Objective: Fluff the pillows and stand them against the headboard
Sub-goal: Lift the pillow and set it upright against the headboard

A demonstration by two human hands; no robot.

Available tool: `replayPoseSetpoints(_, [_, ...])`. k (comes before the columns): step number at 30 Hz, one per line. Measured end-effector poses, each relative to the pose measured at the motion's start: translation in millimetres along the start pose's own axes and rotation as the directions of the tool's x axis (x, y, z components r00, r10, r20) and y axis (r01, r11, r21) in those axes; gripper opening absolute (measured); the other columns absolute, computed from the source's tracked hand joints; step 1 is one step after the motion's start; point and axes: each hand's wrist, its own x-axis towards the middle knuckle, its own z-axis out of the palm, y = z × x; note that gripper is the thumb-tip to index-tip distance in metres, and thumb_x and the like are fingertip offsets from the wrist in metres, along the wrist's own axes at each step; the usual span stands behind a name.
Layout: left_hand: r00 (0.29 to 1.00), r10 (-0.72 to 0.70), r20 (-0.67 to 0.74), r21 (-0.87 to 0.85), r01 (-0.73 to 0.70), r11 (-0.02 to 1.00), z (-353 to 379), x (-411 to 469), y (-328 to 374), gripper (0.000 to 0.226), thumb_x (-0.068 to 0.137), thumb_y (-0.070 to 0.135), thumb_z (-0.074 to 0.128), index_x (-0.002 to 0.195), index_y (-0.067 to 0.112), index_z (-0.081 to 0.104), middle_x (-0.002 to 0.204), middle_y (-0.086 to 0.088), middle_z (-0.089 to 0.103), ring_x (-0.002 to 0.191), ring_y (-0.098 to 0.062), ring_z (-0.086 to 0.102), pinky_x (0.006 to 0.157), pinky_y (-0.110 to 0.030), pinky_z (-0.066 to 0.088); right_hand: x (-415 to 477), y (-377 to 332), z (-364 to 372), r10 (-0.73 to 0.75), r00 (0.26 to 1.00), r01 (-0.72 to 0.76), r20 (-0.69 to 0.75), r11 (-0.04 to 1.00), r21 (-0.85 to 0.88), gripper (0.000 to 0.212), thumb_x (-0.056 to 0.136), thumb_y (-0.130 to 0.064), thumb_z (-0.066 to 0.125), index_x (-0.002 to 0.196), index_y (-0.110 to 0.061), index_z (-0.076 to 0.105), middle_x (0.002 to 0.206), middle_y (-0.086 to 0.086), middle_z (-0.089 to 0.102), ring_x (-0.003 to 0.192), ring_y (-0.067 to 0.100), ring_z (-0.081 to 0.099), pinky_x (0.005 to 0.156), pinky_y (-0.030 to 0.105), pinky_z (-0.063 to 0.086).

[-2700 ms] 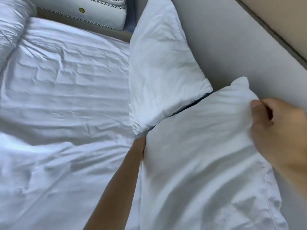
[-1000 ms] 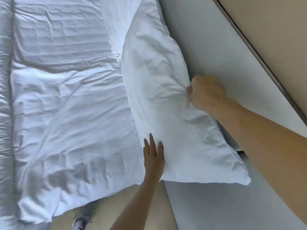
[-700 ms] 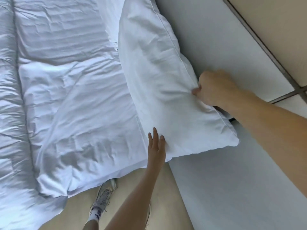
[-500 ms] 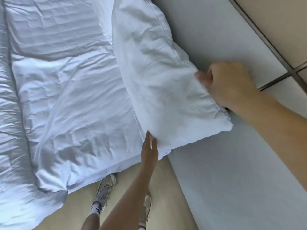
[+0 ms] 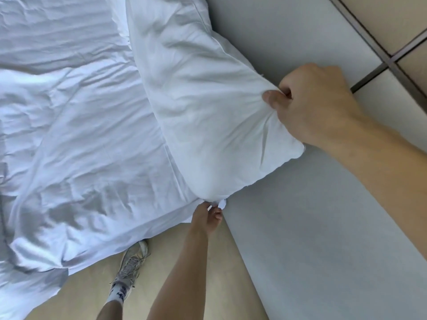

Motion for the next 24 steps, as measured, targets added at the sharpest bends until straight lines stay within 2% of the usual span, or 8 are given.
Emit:
replayPoseSetpoints(4, [0.990, 0.054, -0.130, -0.015, -0.056, 0.998, -7, 10, -7, 0.017, 0.094, -0.001, 0.055, 0.080, 0.009, 0.054, 0.066, -0.002, 0.048, 0.050, -0.011, 0.043, 0.038, -0.019, 0.034, -2, 5, -3, -0.031, 0.999, 0.031, -0.015, 1.000, -0.003, 0.051, 0.098, -0.039, 0.056, 0.058, -0.010, 0.042, 0.054, 0.008, 0.046, 0.048, 0.022, 0.041, 0.045, 0.029, 0.023])
replayPoseSetpoints(9, [0.919, 0.275, -0.284, 0.503, -0.101, 0.858, 0, 8, 12, 0.011, 0.079, 0.002, 0.058, 0.068, 0.004, 0.060, 0.060, -0.010, 0.063, 0.054, -0.026, 0.062, 0.060, -0.032, 0.057, -13, 11, 3, -0.067, 0.998, 0.067, -0.009, 0.996, -0.051, 0.051, 0.099, -0.037, 0.054, 0.058, -0.011, 0.038, 0.051, 0.008, 0.045, 0.046, 0.021, 0.037, 0.047, 0.030, 0.024])
replayPoseSetpoints(11, [0.916, 0.330, -0.229, 0.733, -0.061, 0.678, 1, -2, 23, 0.007, 0.076, 0.008, 0.057, 0.072, 0.005, 0.062, 0.068, -0.013, 0.070, 0.066, -0.032, 0.071, 0.068, -0.042, 0.062, -17, 11, 7, -0.055, 0.998, 0.054, -0.010, 0.994, -0.091, 0.049, 0.100, -0.038, 0.051, 0.060, -0.014, 0.035, 0.054, 0.006, 0.044, 0.050, 0.023, 0.036, 0.050, 0.034, 0.023])
replayPoseSetpoints(13, [0.943, 0.304, -0.137, 0.900, -0.009, 0.436, -2, -20, 37, 0.011, 0.085, 0.012, 0.050, 0.082, 0.006, 0.059, 0.080, -0.012, 0.072, 0.071, -0.033, 0.073, 0.061, -0.035, 0.061, -20, 9, 9, -0.031, 0.999, 0.030, -0.018, 0.997, -0.071, 0.048, 0.101, -0.037, 0.048, 0.061, -0.017, 0.031, 0.058, 0.006, 0.044, 0.055, 0.027, 0.038, 0.051, 0.033, 0.023])
replayPoseSetpoints(15, [0.922, 0.385, 0.042, 0.997, -0.065, 0.046, 0, -41, 60, 0.020, 0.086, 0.011, 0.045, 0.082, 0.005, 0.063, 0.079, -0.011, 0.073, 0.067, -0.030, 0.071, 0.062, -0.032, 0.059, -24, 9, 12, -0.008, 1.000, 0.008, -0.014, 1.000, -0.023, 0.047, 0.102, -0.036, 0.046, 0.061, -0.019, 0.028, 0.064, 0.009, 0.049, 0.061, 0.028, 0.042, 0.049, 0.032, 0.023])
replayPoseSetpoints(17, [0.759, 0.570, 0.315, 0.942, -0.177, -0.286, 15, -66, 94, 0.017, 0.087, 0.013, 0.052, 0.087, 0.009, 0.068, 0.088, -0.008, 0.072, 0.079, -0.028, 0.068, 0.070, -0.032, 0.052, -27, 11, 20, -0.016, 0.999, 0.015, -0.043, 1.000, -0.026, 0.047, 0.102, -0.032, 0.047, 0.061, -0.021, 0.026, 0.067, 0.009, 0.055, 0.062, 0.029, 0.042, 0.049, 0.032, 0.022])
replayPoseSetpoints(20, [0.402, 0.702, 0.588, 0.808, -0.331, -0.487, 69, -112, 166, 0.021, 0.089, 0.011, 0.060, 0.108, 0.013, 0.067, 0.111, -0.007, 0.067, 0.098, -0.030, 0.065, 0.084, -0.038, 0.049, -34, 13, 29, -0.013, 0.998, 0.011, -0.058, 0.999, -0.036, 0.044, 0.100, -0.025, 0.050, 0.063, -0.022, 0.027, 0.062, 0.002, 0.048, 0.060, 0.029, 0.045, 0.048, 0.031, 0.019])
replayPoseSetpoints(24, [0.246, 0.434, 0.866, 0.486, -0.219, -0.846, 165, -164, 263, 0.058, 0.088, 0.002, 0.053, 0.143, 0.019, 0.044, 0.152, -0.001, 0.037, 0.114, -0.030, 0.061, 0.080, -0.041, 0.055, -46, 10, 34, 0.092, 0.993, -0.087, -0.078, 0.994, 0.063, 0.036, 0.097, -0.037, 0.052, 0.069, -0.021, 0.038, 0.061, -0.004, 0.038, 0.057, 0.026, 0.046, 0.053, 0.030, 0.025])
